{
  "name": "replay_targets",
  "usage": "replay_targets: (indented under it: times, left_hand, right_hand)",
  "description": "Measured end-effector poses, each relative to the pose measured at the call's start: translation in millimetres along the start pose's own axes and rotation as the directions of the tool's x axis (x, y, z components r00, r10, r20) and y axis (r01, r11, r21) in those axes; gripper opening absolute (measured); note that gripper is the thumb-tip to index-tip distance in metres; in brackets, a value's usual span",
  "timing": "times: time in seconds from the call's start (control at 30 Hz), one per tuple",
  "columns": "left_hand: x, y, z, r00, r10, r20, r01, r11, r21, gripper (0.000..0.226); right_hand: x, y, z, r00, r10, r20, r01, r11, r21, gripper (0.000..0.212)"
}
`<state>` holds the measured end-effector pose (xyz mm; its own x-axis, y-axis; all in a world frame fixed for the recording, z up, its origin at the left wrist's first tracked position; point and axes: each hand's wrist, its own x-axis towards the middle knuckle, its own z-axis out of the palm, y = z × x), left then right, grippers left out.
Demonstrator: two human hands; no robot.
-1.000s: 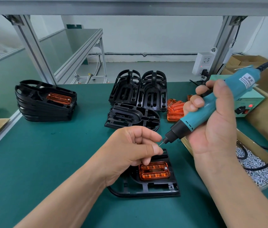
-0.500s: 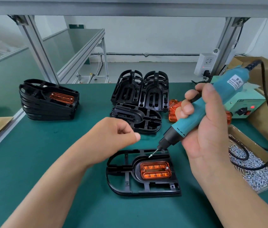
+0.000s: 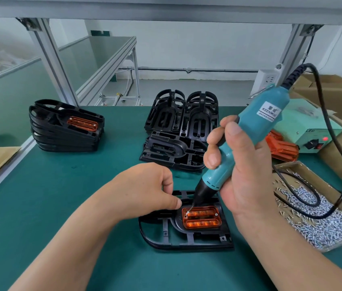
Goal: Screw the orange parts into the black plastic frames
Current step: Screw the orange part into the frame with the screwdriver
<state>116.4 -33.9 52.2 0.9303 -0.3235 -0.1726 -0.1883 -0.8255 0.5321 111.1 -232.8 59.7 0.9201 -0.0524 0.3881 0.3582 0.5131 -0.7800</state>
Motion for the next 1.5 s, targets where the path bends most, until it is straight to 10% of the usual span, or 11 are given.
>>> replay_targets:
  times: [0.57,1.5]
  left_hand:
    - [-2.9,6.1,1.9,1.0,0.006,-0.024,-0.004,0.996,0.094,0.033]
    - [-0.6,6.5,8.8,0.998,0.019,-0.053,-0.007,0.975,0.221,0.03]
  right_hand:
    - [-9.7,0.2,20.4,0.922,-0.001,0.388,0.041,0.995,-0.095,0.032]
    - [-14.3,2.0,17.1,0.901,-0.076,0.427,0.085,0.996,0.0,0.041]
